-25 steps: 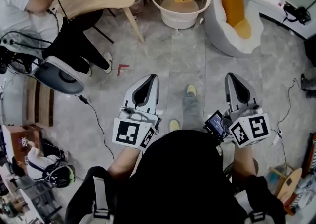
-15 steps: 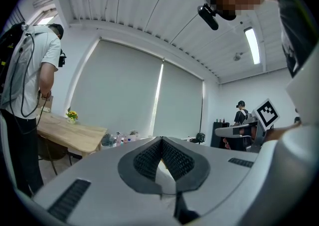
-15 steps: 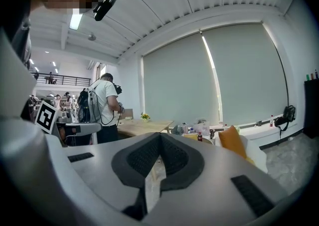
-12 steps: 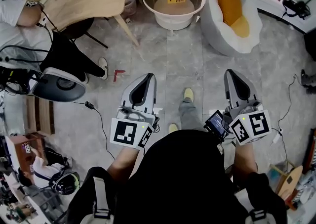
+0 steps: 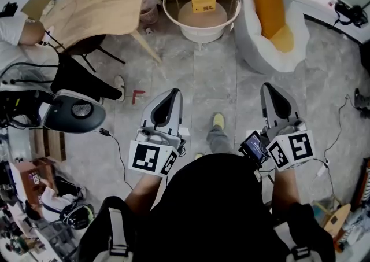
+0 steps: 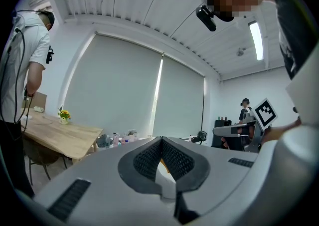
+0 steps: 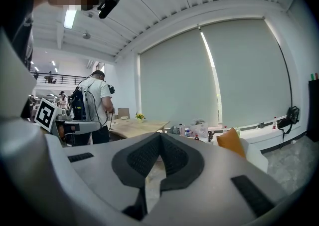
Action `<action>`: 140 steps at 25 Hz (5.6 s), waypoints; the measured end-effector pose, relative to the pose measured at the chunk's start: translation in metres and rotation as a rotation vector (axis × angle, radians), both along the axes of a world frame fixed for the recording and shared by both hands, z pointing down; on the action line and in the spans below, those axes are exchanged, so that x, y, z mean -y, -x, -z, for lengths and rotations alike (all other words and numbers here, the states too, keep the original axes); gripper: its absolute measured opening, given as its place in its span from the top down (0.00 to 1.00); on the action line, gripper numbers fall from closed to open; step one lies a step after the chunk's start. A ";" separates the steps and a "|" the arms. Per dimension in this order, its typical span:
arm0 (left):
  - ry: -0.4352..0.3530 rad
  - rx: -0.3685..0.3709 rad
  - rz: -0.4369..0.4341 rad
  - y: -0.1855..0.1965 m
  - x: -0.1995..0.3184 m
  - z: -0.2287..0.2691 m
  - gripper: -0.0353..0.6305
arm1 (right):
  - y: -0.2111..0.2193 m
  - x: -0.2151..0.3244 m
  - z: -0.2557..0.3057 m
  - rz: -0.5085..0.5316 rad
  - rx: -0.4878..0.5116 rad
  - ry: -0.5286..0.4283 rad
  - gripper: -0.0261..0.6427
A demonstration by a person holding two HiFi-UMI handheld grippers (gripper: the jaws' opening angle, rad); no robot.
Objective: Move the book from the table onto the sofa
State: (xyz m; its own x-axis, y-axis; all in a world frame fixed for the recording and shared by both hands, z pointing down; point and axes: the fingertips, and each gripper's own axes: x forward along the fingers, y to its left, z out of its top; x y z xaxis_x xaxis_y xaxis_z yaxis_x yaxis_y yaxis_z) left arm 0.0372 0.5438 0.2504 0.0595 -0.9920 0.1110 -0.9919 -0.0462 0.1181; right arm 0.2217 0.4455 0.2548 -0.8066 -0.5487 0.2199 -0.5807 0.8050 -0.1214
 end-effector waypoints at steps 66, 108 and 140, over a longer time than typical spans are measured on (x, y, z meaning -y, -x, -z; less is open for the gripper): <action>-0.030 0.024 -0.043 0.115 0.310 0.013 0.94 | 0.131 0.307 0.000 0.016 0.006 -0.008 0.95; -0.052 -0.015 -0.054 0.254 0.393 -0.003 0.94 | 0.271 0.393 0.004 0.013 -0.068 -0.094 0.95; 0.083 0.008 -0.010 0.284 0.599 -0.029 0.94 | 0.325 0.604 -0.038 0.203 -0.230 -0.060 0.95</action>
